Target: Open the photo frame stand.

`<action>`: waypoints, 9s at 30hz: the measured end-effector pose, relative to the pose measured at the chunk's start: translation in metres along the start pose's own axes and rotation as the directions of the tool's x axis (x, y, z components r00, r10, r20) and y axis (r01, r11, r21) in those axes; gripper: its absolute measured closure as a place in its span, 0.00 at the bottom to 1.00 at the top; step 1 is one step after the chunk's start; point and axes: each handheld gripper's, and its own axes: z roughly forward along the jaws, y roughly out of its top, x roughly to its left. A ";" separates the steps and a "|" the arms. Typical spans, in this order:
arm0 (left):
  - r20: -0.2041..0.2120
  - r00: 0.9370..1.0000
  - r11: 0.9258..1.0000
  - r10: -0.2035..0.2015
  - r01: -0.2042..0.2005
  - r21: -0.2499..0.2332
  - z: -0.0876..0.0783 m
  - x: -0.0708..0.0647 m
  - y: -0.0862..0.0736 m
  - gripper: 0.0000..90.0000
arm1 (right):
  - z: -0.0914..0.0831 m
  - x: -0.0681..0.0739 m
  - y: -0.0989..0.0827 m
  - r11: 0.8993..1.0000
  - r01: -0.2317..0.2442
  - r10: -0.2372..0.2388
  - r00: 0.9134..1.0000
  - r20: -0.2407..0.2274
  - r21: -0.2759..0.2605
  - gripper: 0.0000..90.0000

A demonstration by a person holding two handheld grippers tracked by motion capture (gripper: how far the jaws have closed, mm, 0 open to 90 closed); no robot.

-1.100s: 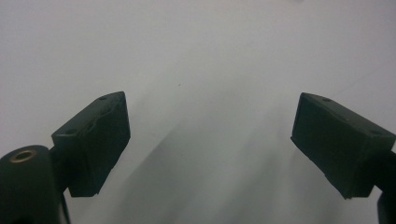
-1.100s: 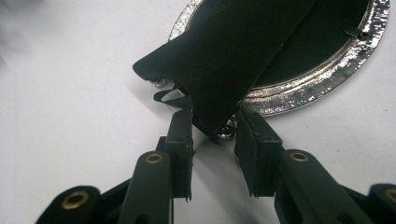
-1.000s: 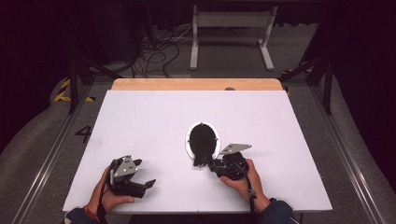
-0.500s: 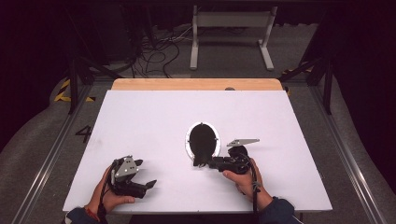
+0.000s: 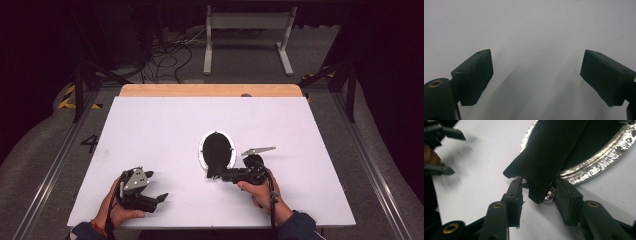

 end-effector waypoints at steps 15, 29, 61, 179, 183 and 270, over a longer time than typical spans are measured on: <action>0.013 1.000 1.000 -0.006 0.006 -0.005 0.004 -0.001 0.004 0.13 | 0.001 -0.010 0.004 0.989 -0.115 0.104 0.987 -0.122 -0.089 0.66; 0.024 1.000 0.999 0.000 0.001 -0.039 0.022 0.005 0.028 0.14 | 0.018 -0.032 0.016 0.932 -0.348 0.310 0.910 -0.274 -0.101 0.63; 0.233 0.957 0.970 -0.174 0.207 -0.127 0.091 0.041 0.091 0.19 | 0.012 -0.026 0.019 0.985 -0.042 -0.008 0.958 -0.288 -0.169 0.76; -0.047 0.992 0.942 0.120 -0.129 -0.308 0.072 0.012 0.114 0.77 | -0.013 -0.004 0.021 0.965 0.147 -0.190 0.963 -0.192 -0.217 0.79; -0.069 0.990 0.940 0.125 -0.140 -0.312 0.073 0.010 0.114 0.77 | -0.013 -0.003 0.021 0.964 0.151 -0.192 0.965 -0.179 -0.216 0.79; -0.104 0.980 0.964 0.169 -0.186 -0.191 0.097 0.013 0.099 0.79 | -0.001 0.001 0.014 0.964 0.246 -0.253 0.966 -0.061 -0.103 0.85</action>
